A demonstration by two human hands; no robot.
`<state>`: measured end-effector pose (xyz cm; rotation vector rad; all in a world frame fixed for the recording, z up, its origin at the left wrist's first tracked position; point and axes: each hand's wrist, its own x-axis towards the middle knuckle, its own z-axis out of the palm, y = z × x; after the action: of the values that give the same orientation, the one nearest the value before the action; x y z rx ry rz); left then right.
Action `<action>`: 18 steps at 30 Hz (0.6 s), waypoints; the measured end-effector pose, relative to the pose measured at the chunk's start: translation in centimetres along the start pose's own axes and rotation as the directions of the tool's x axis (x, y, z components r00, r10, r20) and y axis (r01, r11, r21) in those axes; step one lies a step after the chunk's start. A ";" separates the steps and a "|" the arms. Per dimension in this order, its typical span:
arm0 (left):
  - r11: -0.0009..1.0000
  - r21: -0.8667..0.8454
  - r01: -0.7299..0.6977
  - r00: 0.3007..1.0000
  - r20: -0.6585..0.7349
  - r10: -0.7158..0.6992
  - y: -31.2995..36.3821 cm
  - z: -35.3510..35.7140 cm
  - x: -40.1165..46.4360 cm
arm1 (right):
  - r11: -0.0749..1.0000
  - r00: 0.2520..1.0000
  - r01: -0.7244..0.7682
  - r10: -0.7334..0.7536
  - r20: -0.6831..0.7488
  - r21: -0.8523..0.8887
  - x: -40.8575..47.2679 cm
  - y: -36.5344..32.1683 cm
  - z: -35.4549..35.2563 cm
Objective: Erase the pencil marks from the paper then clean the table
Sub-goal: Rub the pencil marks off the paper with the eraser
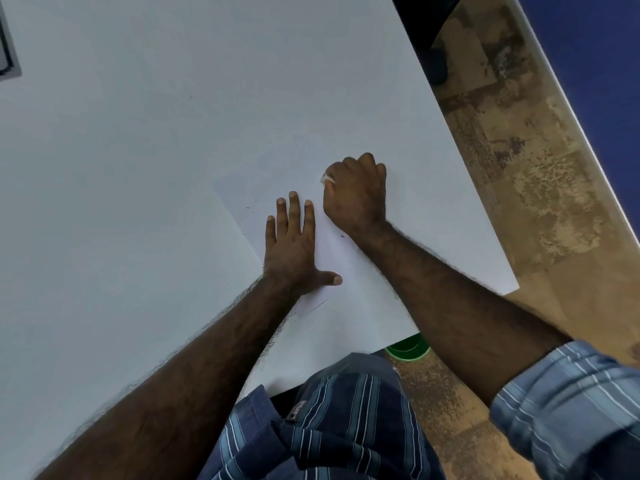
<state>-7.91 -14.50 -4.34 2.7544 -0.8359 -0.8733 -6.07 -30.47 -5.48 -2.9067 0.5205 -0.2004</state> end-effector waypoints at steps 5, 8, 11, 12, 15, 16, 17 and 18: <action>1.000 -0.021 -0.013 1.000 -0.028 0.012 -0.2 0.2 -0.1 | 0.993 0.992 0.113 -0.113 0.046 0.022 -3.4 -0.7 -0.2; 1.000 -0.016 -0.012 0.999 -0.033 0.012 -0.3 0.3 0.0 | 0.991 0.991 0.133 -0.133 0.012 0.009 -2.8 -0.1 0.3; 1.000 -0.010 -0.007 1.000 -0.018 0.007 -0.3 0.4 0.1 | 0.996 0.996 0.093 -0.093 -0.017 0.000 -0.1 -0.2 0.5; 1.000 -0.010 -0.004 1.000 -0.016 0.004 -0.3 0.5 0.1 | 0.998 0.998 0.067 -0.067 -0.017 -0.001 0.8 -0.2 0.5; 1.000 -0.008 -0.004 1.000 -0.011 0.003 -0.3 0.5 0.3 | 0.999 1.000 0.015 -0.015 -0.006 0.032 2.2 -0.4 0.5; 1.000 -0.008 -0.004 1.000 -0.010 0.004 -0.3 0.5 0.3 | 0.999 1.000 0.025 -0.026 0.003 0.041 2.1 -0.5 0.4; 1.000 -0.013 -0.005 1.000 -0.011 0.004 -0.3 0.5 0.3 | 0.997 0.998 0.055 -0.056 0.020 0.048 1.8 -0.8 0.4; 1.000 -0.020 -0.006 1.000 -0.014 0.006 -0.3 0.5 0.3 | 0.993 0.993 0.104 -0.106 0.045 0.056 1.4 -1.1 0.4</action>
<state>-7.82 -14.36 -4.99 2.7365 -0.8281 -0.8551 -4.38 -29.88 -5.49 -2.8809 0.3495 -0.1566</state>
